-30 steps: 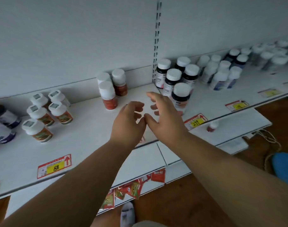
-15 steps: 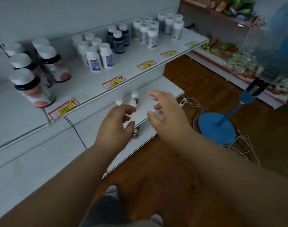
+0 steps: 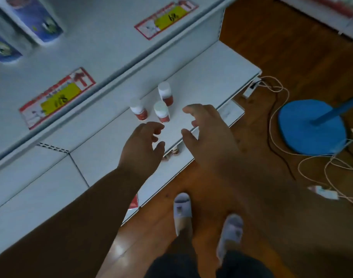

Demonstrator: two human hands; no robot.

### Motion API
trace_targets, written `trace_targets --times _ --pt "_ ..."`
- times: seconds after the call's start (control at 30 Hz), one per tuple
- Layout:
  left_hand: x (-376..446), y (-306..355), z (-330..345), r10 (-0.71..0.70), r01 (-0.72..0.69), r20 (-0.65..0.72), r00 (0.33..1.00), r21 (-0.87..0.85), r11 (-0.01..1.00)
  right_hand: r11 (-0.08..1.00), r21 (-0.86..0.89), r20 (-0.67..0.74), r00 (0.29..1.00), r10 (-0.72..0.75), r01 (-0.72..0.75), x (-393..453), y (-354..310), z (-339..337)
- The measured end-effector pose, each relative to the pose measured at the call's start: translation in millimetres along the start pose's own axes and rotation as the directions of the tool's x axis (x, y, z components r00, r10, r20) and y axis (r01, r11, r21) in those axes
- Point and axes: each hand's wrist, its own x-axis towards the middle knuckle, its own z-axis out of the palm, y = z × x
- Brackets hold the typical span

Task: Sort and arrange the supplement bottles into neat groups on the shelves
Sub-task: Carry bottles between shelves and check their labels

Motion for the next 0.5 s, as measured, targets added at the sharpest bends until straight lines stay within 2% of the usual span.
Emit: trace_targets --times 0.13,0.27,0.33,0.4,0.5 --pt "57.6 -38.3 50.7 -0.016 0.014 0.024 1.0 0.068 0.998 0.998 0.049 0.053 0.998 0.033 -0.035 49.0 63.5 67.5" --pt "107.5 -68.9 88.2 -0.053 0.054 -0.074 0.996 0.014 0.998 0.995 0.085 0.083 0.996 0.036 -0.043 96.4 111.3 134.5" --pt "132.1 -79.0 102.0 -0.029 0.027 -0.106 0.994 -0.015 1.0 0.996 0.091 0.051 0.998 0.019 -0.024 118.5 123.7 163.0" --pt "155.3 -86.2 113.3 0.06 -0.054 -0.118 0.991 0.053 0.997 0.998 0.065 -0.014 1.0 0.011 -0.01 137.6 129.9 187.1" --pt "185.2 -99.9 120.6 0.094 -0.082 -0.153 0.984 0.081 0.993 0.997 0.082 -0.07 0.997 0.017 -0.011 156.9 133.4 221.0"
